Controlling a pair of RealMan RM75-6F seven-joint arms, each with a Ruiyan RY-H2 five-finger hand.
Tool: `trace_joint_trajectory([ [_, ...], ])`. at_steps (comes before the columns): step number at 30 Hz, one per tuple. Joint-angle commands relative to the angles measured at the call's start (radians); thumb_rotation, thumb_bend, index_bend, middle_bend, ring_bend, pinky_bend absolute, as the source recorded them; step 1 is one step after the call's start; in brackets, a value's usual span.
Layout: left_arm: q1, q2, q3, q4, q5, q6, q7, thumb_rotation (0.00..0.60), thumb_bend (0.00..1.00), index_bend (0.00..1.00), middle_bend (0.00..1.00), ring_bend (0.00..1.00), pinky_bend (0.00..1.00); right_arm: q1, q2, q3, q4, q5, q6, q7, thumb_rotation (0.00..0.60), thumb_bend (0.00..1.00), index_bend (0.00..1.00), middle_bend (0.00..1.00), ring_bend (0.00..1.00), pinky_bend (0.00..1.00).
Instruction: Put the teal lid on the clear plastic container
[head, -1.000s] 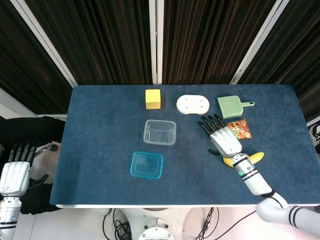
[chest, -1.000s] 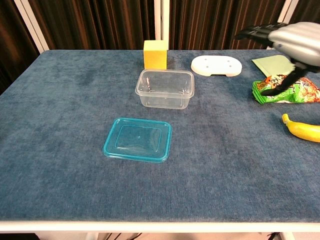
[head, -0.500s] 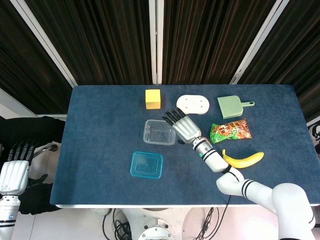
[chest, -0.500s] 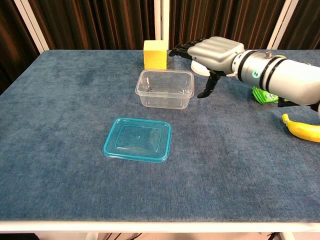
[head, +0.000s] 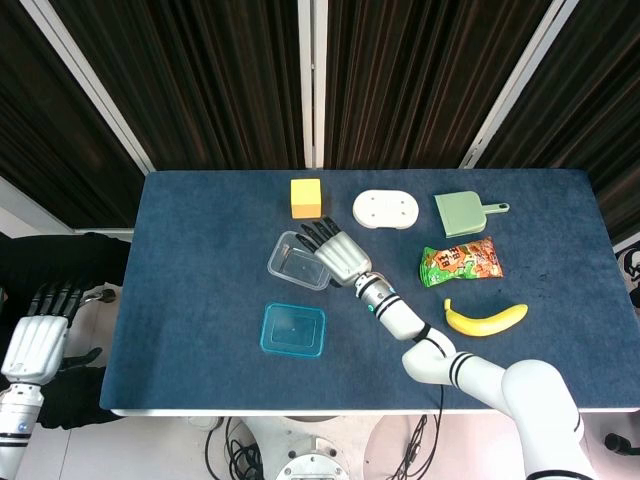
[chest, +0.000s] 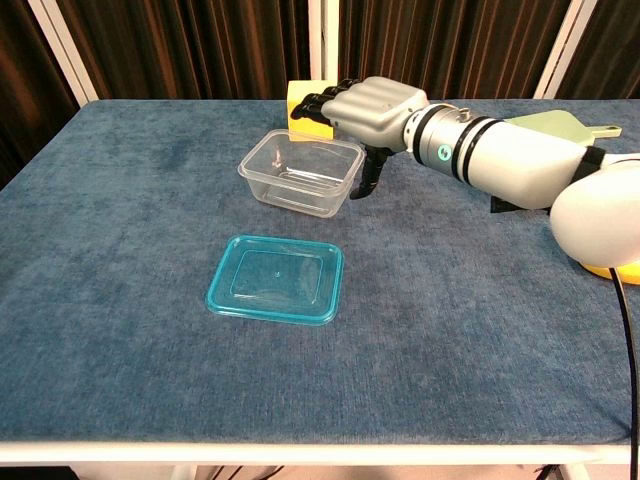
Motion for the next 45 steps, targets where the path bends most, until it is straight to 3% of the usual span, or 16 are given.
trace_joint_trajectory([
  [1, -0.058, 0.024, 0.008, -0.015, 0.053, -0.061, -0.008, 0.6, 0.0, 0.04, 0.03, 0.0, 0.02, -0.082, 0.129, -0.022, -0.155, 0.016, 0.065, -0.016, 0.6, 0.04, 0.0, 0.0, 0.0, 0.0],
  [8, -0.215, 0.04, -0.009, -0.13, 0.168, -0.202, 0.054, 0.6, 0.0, 0.1, 0.09, 0.0, 0.03, -0.294, 0.481, -0.071, -0.605, -0.007, 0.316, -0.091, 0.6, 0.04, 0.0, 0.0, 0.0, 0.0],
  [11, -0.299, 0.079, -0.013, -0.251, 0.136, -0.359, 0.128, 0.6, 0.0, 0.14, 0.1, 0.0, 0.04, -0.377, 0.593, -0.087, -0.744, -0.02, 0.42, -0.104, 0.6, 0.04, 0.0, 0.0, 0.0, 0.0],
  [15, -0.4, 0.05, -0.049, -0.341, 0.066, -0.501, 0.191, 0.6, 0.0, 0.12, 0.1, 0.0, 0.06, -0.472, 0.697, -0.126, -0.84, -0.074, 0.536, -0.078, 0.6, 0.04, 0.0, 0.0, 0.0, 0.0],
  [19, -0.483, -0.037, -0.086, -0.358, -0.074, -0.597, 0.302, 0.6, 0.0, 0.09, 0.09, 0.0, 0.06, -0.557, 0.758, -0.167, -0.875, -0.107, 0.626, -0.068, 0.6, 0.04, 0.0, 0.0, 0.0, 0.0],
  [22, -0.548, -0.1, -0.102, -0.356, -0.25, -0.633, 0.457, 0.6, 0.0, 0.05, 0.05, 0.0, 0.06, -0.61, 0.783, -0.193, -0.88, -0.127, 0.675, -0.029, 0.6, 0.04, 0.0, 0.0, 0.0, 0.0],
  [27, -0.685, -0.217, -0.069, -0.362, -0.608, -0.575, 0.767, 0.6, 0.0, 0.03, 0.02, 0.0, 0.04, -0.678, 0.803, -0.212, -0.862, -0.156, 0.75, 0.032, 0.6, 0.04, 0.0, 0.0, 0.0, 0.0],
  [32, -0.824, -0.34, -0.049, -0.363, -0.909, -0.434, 0.954, 0.6, 0.0, 0.02, 0.0, 0.0, 0.02, -0.719, 0.804, -0.204, -0.816, -0.165, 0.801, 0.128, 0.6, 0.04, 0.0, 0.0, 0.0, 0.0],
  [38, -0.942, -0.447, -0.059, -0.296, -1.14, -0.366, 1.029, 0.6, 0.0, 0.02, 0.0, 0.0, 0.03, -0.743, 0.79, -0.202, -0.763, -0.179, 0.816, 0.198, 0.6, 0.04, 0.0, 0.0, 0.0, 0.0],
  [45, -1.002, -0.512, -0.069, -0.205, -1.257, -0.369, 1.009, 0.6, 0.0, 0.05, 0.0, 0.0, 0.03, -0.759, 0.776, -0.195, -0.717, -0.195, 0.829, 0.251, 0.6, 0.04, 0.0, 0.0, 0.0, 0.0],
])
